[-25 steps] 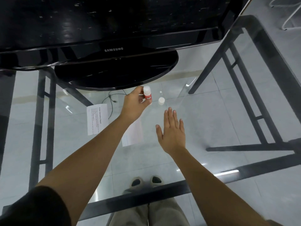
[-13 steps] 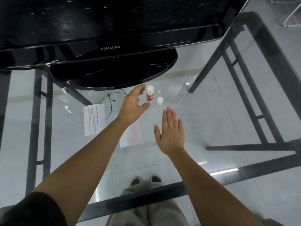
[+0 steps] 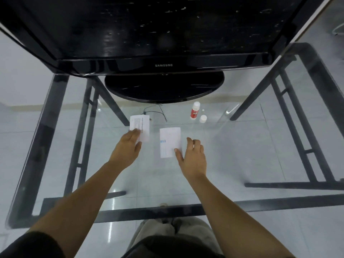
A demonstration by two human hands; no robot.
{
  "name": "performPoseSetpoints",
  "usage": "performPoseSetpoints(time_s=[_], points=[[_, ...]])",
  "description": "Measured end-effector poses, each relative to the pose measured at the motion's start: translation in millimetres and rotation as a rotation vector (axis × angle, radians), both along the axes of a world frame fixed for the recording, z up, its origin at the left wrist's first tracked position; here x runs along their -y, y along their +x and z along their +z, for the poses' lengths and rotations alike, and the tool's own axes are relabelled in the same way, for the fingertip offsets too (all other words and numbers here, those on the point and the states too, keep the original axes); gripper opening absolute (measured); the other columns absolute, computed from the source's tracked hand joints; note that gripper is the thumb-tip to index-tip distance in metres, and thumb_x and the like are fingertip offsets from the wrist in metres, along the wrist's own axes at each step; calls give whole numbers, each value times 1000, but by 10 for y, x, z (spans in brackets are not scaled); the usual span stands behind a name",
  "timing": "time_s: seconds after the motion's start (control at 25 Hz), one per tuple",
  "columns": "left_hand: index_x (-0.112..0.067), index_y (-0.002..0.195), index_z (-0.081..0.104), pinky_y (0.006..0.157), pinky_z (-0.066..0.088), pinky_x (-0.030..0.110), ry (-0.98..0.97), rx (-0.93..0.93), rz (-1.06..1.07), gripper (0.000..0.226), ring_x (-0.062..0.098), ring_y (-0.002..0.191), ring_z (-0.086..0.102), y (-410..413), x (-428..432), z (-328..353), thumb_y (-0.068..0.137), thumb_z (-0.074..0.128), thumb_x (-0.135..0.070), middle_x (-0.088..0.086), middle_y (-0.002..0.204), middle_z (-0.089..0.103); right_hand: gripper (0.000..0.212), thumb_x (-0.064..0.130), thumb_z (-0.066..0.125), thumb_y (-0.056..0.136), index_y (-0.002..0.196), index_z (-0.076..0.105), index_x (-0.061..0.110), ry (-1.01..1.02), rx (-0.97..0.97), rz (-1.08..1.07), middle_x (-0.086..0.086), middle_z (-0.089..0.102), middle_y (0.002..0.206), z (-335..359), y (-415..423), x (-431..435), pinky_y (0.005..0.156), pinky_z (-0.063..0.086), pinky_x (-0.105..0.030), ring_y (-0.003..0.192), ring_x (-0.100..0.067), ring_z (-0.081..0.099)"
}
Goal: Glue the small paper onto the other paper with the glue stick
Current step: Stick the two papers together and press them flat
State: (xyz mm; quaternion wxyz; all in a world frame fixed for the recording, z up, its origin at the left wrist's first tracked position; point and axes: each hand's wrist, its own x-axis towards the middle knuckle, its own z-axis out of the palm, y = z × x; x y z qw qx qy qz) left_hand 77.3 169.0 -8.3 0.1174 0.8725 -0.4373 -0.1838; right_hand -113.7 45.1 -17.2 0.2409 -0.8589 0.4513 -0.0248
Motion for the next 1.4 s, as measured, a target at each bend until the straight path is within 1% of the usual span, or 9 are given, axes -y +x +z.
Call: performPoseSetpoints(time_s=[0.12, 0.36, 0.64, 0.84, 0.92, 1.0, 1.08, 1.24, 1.4], points=[[-4, 141, 31, 112, 23, 39, 62, 64, -93, 49, 29, 137, 28, -98, -148, -115, 97, 42, -22, 14, 150, 31, 64, 43, 53, 88, 137, 27, 10, 92, 51, -59, -13, 36, 134, 21, 96, -136, 88, 47, -34, 118, -25, 39], [-8, 139, 37, 110, 29, 40, 31, 120, -101, 45, 29, 133, 36, -507, -419, -206, 96, 44, -21, 12, 146, 39, 72, 34, 68, 81, 135, 26, 12, 161, 122, -162, -13, 35, 134, 48, 266, -190, 92, 48, -35, 117, -26, 42], [-8, 140, 35, 110, 19, 32, -64, 63, -145, 48, 25, 137, 32, -387, -406, -151, 95, 48, -19, 10, 147, 36, 77, 15, 77, 73, 132, 28, 12, 247, 194, -244, -13, 33, 132, 89, 347, -155, 93, 47, -38, 116, -30, 46], [-16, 139, 40, 111, 27, 36, -13, 67, -240, 42, 22, 138, 30, -141, -347, -161, 97, 42, -18, 4, 149, 35, 80, 8, 74, 72, 135, 25, 13, 345, 238, -241, -13, 37, 133, 91, 326, -141, 85, 51, -41, 111, -33, 52], [-20, 139, 40, 107, 30, 39, 32, 108, -245, 41, 20, 137, 29, -132, -323, -169, 98, 41, -22, 0, 149, 35, 80, 9, 74, 71, 135, 26, 16, 429, 297, -277, -11, 46, 129, 90, 272, -139, 80, 51, -35, 109, -29, 53], [-22, 139, 39, 105, 30, 39, 45, 136, -232, 41, 19, 137, 29, -166, -265, -172, 98, 40, -25, -3, 150, 34, 72, 11, 72, 73, 131, 30, 21, 499, 369, -322, -8, 55, 119, 92, 182, -118, 65, 47, -20, 101, -23, 55], [-23, 140, 37, 104, 29, 38, 43, 155, -222, 42, 18, 137, 28, -234, -172, -184, 98, 38, -26, -4, 150, 32, 60, 14, 70, 76, 127, 38, 20, 498, 414, -359, -8, 60, 115, 87, 52, -65, 59, 42, -11, 94, -20, 57], [-22, 140, 36, 103, 29, 37, 18, 158, -215, 42, 18, 137, 29, -436, 61, -209, 98, 39, -25, -4, 150, 34, 33, 21, 64, 85, 114, 55, 9, 418, 441, -407, -9, 63, 111, 92, -235, 56, 64, 44, -10, 91, -20, 58], [-20, 141, 34, 104, 29, 38, 8, 127, -223, 43, 21, 137, 28, -656, 286, -233, 99, 38, -25, -2, 151, 33, 16, 22, 59, 89, 87, 60, 7, 304, 467, -389, -5, 61, 83, 139, -455, 154, 50, 39, -4, 72, -19, 60]])
